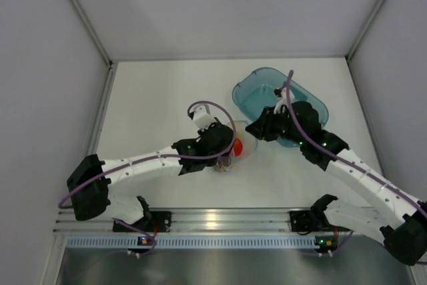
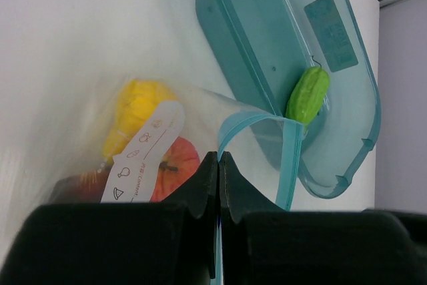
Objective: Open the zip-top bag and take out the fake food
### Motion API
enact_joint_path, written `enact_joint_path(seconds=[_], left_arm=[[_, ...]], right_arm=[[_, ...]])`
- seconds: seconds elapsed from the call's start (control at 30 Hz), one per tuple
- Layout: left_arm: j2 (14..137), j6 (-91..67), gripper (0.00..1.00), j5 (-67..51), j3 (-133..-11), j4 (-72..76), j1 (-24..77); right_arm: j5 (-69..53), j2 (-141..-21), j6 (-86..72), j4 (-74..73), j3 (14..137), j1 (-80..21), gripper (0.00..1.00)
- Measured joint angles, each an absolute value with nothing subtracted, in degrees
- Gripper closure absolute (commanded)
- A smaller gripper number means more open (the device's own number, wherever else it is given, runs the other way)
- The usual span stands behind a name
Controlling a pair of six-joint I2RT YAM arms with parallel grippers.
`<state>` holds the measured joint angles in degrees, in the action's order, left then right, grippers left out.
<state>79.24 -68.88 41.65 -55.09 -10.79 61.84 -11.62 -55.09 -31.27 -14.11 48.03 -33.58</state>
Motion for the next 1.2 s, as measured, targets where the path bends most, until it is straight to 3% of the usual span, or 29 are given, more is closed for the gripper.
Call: enact_joint_path(seconds=[0.13,0.47,1.2], left_arm=[[81.6,-71.4,1.00,40.7,-55.3,-10.8,61.8],[82.7,-74.0,1.00,39.0,-55.3,-10.7,61.8],[78.7,-72.7,1.00,32.4,-48.9,-5.1,59.9]], right_arm=[[-5.4,-60.1,-30.9,-14.2,47.9,-42.5,0.81],[5.6,-67.2,-29.6,-9.7,42.8,-47.1,0.82],[4.4,-77.5,-23.9,13.8,35.7,-47.6,0.85]])
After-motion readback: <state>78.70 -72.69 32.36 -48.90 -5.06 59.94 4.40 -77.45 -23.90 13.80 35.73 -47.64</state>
